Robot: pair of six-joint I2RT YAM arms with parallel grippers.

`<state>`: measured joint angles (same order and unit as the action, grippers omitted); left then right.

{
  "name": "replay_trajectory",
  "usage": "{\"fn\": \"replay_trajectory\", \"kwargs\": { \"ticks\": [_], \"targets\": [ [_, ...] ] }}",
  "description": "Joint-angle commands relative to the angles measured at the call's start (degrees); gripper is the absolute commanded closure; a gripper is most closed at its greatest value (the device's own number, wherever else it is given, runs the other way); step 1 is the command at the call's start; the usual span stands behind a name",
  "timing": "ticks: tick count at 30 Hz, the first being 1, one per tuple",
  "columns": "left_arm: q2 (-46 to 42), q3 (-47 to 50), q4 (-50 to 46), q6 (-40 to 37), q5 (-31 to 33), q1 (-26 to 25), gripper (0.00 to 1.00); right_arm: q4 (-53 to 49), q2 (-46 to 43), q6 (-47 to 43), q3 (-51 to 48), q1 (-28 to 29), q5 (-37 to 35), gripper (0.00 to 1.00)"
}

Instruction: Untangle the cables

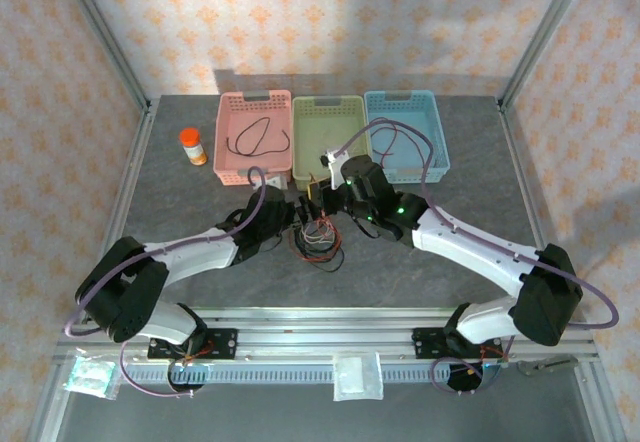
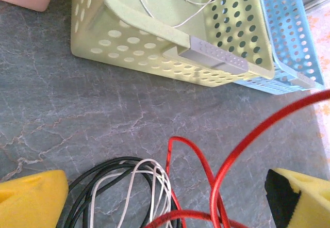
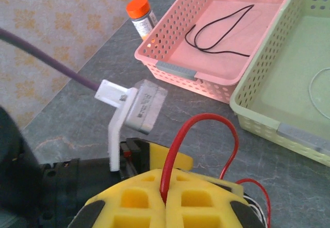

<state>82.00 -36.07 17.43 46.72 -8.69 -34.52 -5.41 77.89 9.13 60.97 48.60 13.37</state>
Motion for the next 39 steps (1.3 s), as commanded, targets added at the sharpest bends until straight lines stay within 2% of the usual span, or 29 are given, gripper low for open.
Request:
{"fn": "replay_trajectory", "kwargs": {
  "ticks": [1,9,18,39],
  "targets": [
    [2.3,-2.7,1.5,0.8,1.3,-0.5,0.01,-0.3,-1.9,-0.9,1.2,0.2,3.1,1.0],
    [5.9,-4.3,-2.5,-0.1,1.8,-0.5,0.01,0.1,-5.2,-0.7,1.9,0.2,1.3,1.0],
    [9.4,-2.8,-1.7,-0.1,0.3,-0.5,0.02,1.3,-8.9,-0.1,5.5,0.2,3.5,1.0],
    [11.9,-0.7,0.2,0.3,-0.4,-0.5,0.03,-7.3,-14.9,-8.4,18.8,0.1,-7.8,1.0]
  ]
}}
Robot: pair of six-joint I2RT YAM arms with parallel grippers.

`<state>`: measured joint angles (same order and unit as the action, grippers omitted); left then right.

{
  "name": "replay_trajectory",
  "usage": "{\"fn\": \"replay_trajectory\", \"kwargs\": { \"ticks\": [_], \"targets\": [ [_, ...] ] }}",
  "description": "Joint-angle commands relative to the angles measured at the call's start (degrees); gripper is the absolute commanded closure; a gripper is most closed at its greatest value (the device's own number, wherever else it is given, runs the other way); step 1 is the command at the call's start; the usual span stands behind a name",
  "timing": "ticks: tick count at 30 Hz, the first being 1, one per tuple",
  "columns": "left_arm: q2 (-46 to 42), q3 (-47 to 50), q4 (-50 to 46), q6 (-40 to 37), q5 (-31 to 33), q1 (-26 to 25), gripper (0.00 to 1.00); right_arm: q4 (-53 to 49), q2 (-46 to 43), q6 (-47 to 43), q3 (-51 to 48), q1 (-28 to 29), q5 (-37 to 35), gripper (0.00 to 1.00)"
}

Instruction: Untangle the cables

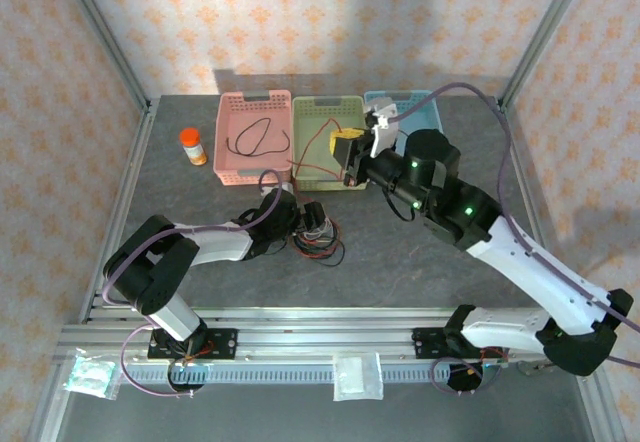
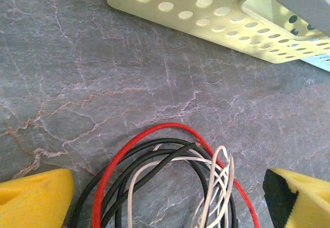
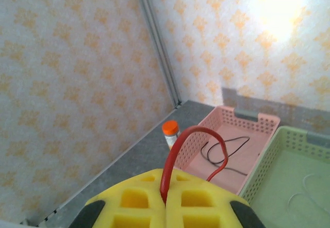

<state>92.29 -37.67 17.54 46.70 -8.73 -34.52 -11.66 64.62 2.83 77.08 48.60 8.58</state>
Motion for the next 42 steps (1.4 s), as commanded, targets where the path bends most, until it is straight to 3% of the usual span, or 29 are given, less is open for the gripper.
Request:
{"fn": "replay_trajectory", "kwargs": {
  "ticks": [1,6,12,16,26,35,42],
  "targets": [
    [1.8,0.7,0.0,0.2,-0.2,-0.5,0.03,-1.2,-1.8,-2.3,3.2,0.1,-3.5,1.0],
    [2.3,0.3,-0.3,-0.2,-0.5,-0.5,0.03,-0.9,-3.6,-2.9,5.0,0.1,-6.4,1.0],
    [1.8,0.1,-0.3,-0.7,-1.0,-0.6,0.02,-3.0,-4.5,-3.3,5.5,0.0,-15.6,1.0],
    [0.9,-0.9,-2.6,-1.7,-0.7,-0.6,0.01,-3.3,-5.0,-2.5,4.3,0.1,-16.7,1.0],
    [-13.6,-4.0,-13.6,-3.7,6.2,-0.6,0.01,-4.3,-4.6,-0.5,2.5,-0.3,-23.4,1.0],
    [-21.5,-9.3,-17.4,-6.5,9.0,-0.6,0.01,-8.8,0.0,0.5,6.4,-6.3,-20.2,1.0],
    [-18.4,-17.6,-20.1,-10.7,7.3,-0.6,0.01,-12.1,5.7,-2.0,9.9,-12.6,-16.3,1.0]
  ]
}}
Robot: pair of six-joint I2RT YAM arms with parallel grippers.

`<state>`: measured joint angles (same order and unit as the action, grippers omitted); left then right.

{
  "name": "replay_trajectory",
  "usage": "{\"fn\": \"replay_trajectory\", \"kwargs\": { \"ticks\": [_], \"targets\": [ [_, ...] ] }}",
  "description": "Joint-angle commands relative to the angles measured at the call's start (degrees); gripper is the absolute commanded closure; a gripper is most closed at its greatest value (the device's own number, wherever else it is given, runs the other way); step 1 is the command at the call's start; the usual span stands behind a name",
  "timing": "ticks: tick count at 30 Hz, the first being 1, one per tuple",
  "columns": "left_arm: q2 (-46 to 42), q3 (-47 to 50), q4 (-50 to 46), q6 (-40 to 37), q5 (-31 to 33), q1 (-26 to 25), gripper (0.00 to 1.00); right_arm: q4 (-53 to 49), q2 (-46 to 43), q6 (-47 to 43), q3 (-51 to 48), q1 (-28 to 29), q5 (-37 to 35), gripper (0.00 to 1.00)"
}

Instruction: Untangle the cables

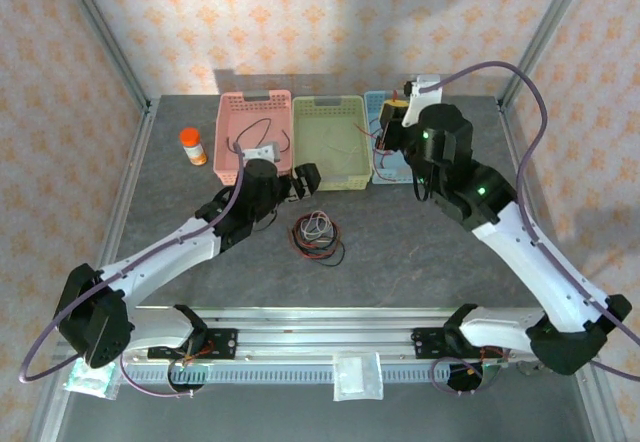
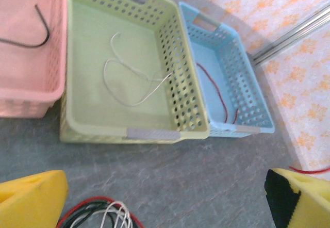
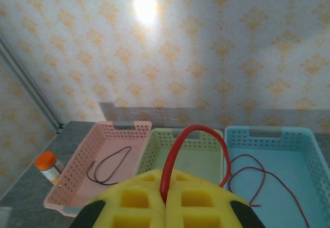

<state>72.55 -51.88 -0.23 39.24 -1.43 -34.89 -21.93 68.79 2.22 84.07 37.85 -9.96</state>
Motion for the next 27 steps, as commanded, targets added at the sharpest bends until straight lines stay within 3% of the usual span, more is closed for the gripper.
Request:
{"fn": "replay_trajectory", "kwargs": {
  "ticks": [1,9,19,27],
  "targets": [
    [2.0,-4.5,-2.0,-3.7,-0.8,-0.3,0.01,-2.4,2.7,-1.9,3.9,-2.9,2.6,1.0],
    [8.1,-12.6,3.6,-3.0,-9.1,-0.2,0.01,-3.3,12.6,-0.1,9.9,-13.8,9.9,1.0],
    [17.6,-22.6,9.1,1.4,-18.5,0.1,0.01,-6.1,28.9,0.3,17.2,-21.2,7.2,1.0],
    [19.1,-22.1,11.6,4.0,-21.6,0.1,0.01,-5.7,38.8,1.6,19.0,-24.4,7.4,1.0]
  ]
}}
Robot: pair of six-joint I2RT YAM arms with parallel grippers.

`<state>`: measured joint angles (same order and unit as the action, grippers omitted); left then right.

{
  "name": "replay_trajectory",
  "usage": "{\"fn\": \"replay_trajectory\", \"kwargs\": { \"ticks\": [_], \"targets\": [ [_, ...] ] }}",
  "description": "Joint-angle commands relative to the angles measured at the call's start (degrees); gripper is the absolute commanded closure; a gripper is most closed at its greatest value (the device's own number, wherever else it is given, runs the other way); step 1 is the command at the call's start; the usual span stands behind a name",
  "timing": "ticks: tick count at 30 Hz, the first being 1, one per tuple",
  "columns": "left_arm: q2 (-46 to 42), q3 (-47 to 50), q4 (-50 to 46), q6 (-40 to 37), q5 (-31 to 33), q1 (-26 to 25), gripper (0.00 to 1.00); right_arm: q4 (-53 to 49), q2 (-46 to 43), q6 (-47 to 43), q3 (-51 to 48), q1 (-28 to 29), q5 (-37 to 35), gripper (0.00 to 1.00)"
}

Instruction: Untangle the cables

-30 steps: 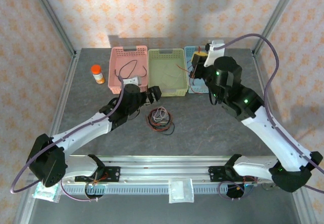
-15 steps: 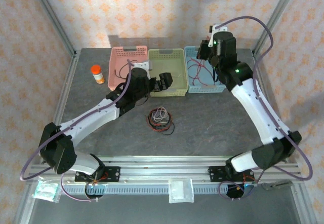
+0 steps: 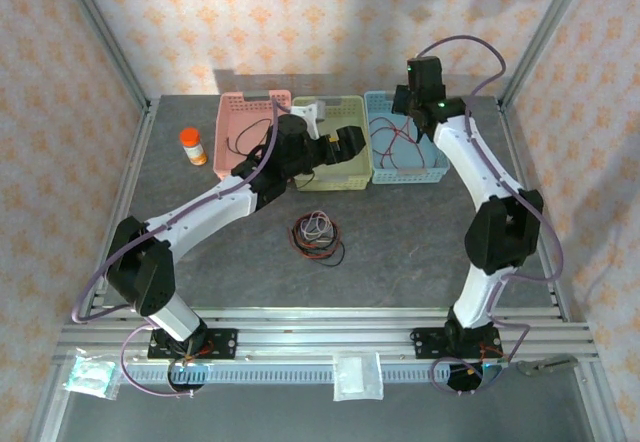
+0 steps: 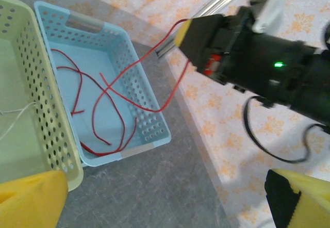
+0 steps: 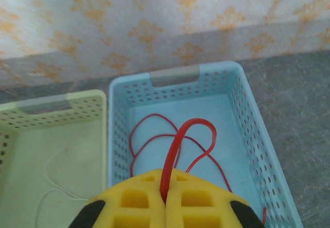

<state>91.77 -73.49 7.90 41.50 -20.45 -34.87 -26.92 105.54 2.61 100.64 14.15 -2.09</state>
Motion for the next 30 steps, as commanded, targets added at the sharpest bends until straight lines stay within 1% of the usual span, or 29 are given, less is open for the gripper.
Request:
{"fn": "replay_trajectory", "kwargs": {
  "ticks": [1,4,5,8,10,11,15,17,19,22,24,27,30],
  "targets": [
    [-0.2,0.0,3.7,2.0,-2.8,0.1,0.01,-0.7,3.4,1.3,2.9,-1.1,0.0,1.0],
    [-0.2,0.9,3.6,2.1,-2.9,0.1,0.01,-2.0,7.7,1.8,5.0,-2.0,1.6,1.0],
    [-0.1,0.9,3.3,2.3,-2.8,0.1,0.01,-2.4,8.9,2.0,5.6,-2.2,2.3,0.98],
    [0.2,0.5,1.5,2.4,-2.0,0.0,0.01,-3.8,12.1,2.7,7.0,-2.6,6.4,0.86],
    [0.3,0.5,0.7,2.3,-1.4,0.1,0.01,-4.4,14.0,3.2,7.6,-2.9,7.6,0.79],
    [0.5,0.3,0.4,2.2,-1.1,0.1,0.01,-4.7,14.7,3.3,7.8,-2.8,7.5,0.77],
    [0.8,-0.2,-1.6,1.6,-0.3,0.1,0.01,-5.5,16.9,3.4,8.5,-3.0,7.4,0.75],
    [0.9,0.0,-2.4,1.2,0.5,0.1,0.01,-5.9,17.5,3.1,8.8,-3.1,7.2,0.71],
    [0.9,0.3,-2.6,1.2,0.6,0.1,0.01,-6.2,17.2,3.0,8.8,-3.1,6.8,0.68],
    [0.8,1.0,-2.3,1.4,0.8,0.1,0.01,-5.3,15.5,2.8,7.7,-3.0,7.1,0.55],
    [0.6,1.4,-2.0,1.5,0.9,0.1,0.01,-4.4,14.1,2.6,6.8,-3.1,7.2,0.5],
    [0.6,1.6,-1.8,1.4,0.8,0.0,0.01,-2.7,11.0,2.8,4.2,-3.0,6.8,0.44],
    [0.4,1.6,-2.9,0.6,1.4,0.0,0.01,-1.9,8.5,3.3,1.5,-3.1,5.9,0.44]
  ]
}}
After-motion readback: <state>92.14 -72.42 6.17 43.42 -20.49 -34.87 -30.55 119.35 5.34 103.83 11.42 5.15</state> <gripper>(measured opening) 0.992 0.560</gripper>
